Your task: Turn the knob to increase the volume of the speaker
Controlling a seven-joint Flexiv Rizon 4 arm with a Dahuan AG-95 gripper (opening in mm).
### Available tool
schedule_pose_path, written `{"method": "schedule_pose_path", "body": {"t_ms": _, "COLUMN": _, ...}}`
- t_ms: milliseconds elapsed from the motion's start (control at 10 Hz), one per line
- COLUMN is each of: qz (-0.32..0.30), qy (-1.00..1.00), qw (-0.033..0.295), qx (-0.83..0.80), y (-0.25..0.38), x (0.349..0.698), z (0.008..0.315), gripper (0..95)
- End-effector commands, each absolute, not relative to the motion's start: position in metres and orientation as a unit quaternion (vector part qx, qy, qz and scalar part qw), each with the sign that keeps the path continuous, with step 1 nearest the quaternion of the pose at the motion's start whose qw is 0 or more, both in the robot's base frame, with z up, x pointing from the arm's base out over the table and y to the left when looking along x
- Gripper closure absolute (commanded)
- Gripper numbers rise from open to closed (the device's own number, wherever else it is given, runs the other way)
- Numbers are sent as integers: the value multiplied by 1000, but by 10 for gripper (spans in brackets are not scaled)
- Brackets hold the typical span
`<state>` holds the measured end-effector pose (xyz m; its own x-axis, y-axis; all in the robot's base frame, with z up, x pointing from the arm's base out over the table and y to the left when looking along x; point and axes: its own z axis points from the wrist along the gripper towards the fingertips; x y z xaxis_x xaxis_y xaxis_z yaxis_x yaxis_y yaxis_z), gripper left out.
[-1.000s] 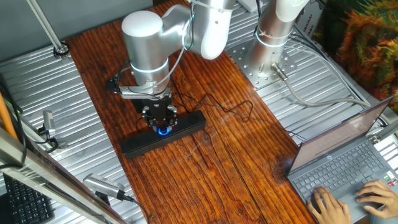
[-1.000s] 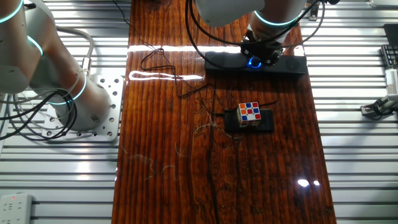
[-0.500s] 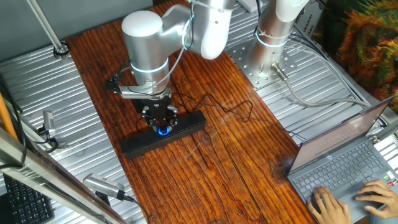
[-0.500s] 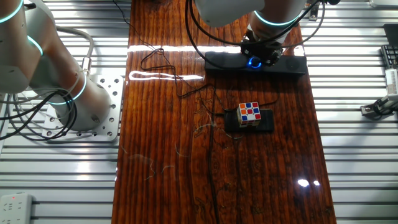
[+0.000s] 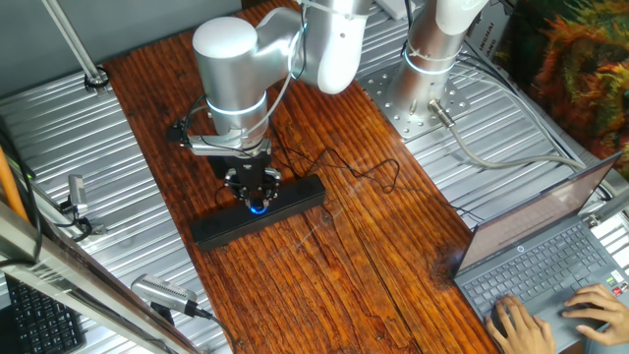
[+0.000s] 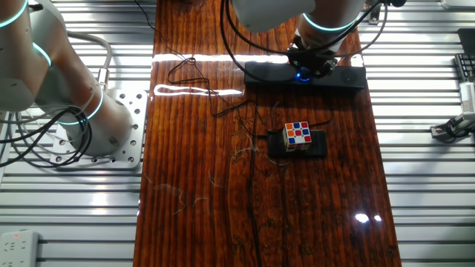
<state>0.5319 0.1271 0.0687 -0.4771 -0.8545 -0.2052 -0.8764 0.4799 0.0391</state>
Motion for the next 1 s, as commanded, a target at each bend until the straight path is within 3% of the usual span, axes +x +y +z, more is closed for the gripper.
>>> {"method": "schedule_pose_path", "body": {"t_ms": 100, "qz": 71, "qy": 857, "qw": 80, "qx": -504, "y": 127, "x": 532, "z": 68, "gripper": 760}}
{"method": "schedule_pose_path", "body": {"t_ms": 200, "qz": 71, "qy": 858, "qw": 84, "qx": -502, "y": 127, "x": 532, "z": 68, "gripper": 950}}
{"method": "schedule_pose_path", "body": {"t_ms": 1000, "qz": 71, "qy": 858, "qw": 84, "qx": -502, "y": 127, "x": 532, "z": 68, "gripper": 950}}
